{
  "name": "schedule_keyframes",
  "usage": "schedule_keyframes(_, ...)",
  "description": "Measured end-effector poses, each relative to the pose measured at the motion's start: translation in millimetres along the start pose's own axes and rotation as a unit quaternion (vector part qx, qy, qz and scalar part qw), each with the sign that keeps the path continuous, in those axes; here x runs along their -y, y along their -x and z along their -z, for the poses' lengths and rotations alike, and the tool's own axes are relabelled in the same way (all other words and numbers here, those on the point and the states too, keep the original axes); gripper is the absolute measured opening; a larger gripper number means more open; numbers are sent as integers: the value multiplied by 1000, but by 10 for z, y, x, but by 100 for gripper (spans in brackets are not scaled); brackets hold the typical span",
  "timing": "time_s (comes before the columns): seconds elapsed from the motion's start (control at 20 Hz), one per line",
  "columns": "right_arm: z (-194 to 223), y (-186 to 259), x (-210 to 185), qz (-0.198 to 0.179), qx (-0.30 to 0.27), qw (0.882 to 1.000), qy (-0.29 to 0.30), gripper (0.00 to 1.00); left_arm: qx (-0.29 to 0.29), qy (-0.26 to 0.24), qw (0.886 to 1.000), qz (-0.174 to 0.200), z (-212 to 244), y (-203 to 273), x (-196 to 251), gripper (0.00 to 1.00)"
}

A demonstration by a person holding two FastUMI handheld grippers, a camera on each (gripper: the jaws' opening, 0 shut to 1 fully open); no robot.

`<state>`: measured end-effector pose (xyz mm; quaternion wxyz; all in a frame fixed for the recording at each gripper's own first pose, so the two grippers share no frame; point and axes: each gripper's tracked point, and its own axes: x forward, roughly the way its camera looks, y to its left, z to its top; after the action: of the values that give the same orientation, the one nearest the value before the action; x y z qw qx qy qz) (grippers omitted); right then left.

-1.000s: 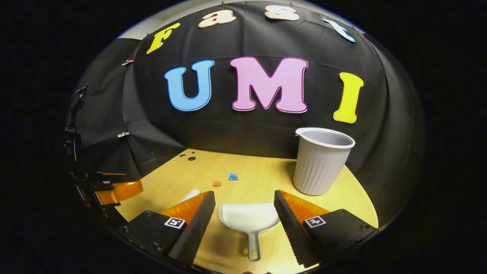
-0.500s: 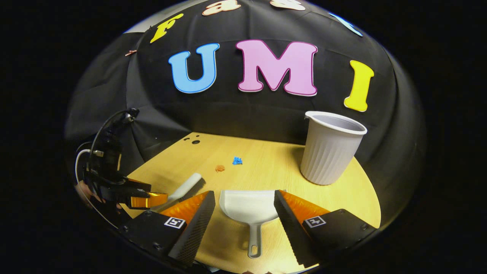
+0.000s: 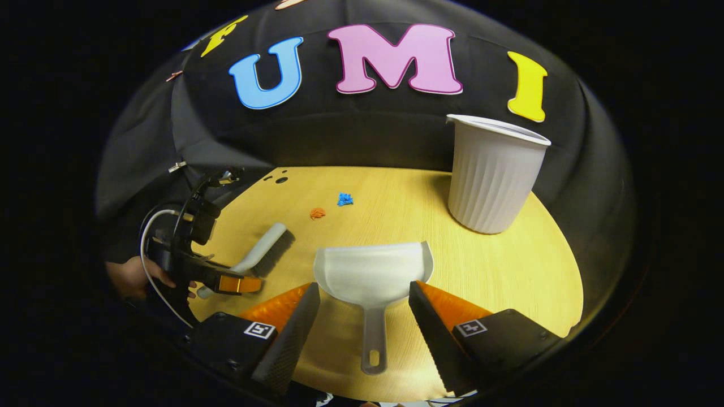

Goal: Pick up the small broom and dustpan from the desktop, sweep the trash into the dustpan with the broom, and then empty the trash into the garbage bin.

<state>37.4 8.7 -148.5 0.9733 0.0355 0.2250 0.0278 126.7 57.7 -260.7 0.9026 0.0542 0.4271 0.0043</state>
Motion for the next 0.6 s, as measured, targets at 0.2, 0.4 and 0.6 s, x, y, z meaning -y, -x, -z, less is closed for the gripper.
schedule_keyframes(0.2,38,-41,4,0,-4,1000,-11,99,-6,-11,1000,-10,-72,-137,4,91)
schedule_keyframes(0.4,55,-95,29,-1,-9,1000,-8,99,5,-29,1000,-6,-123,-182,58,75)
schedule_keyframes(0.6,98,-179,29,1,-22,1000,-8,99,16,-39,999,-11,-125,-181,135,38)
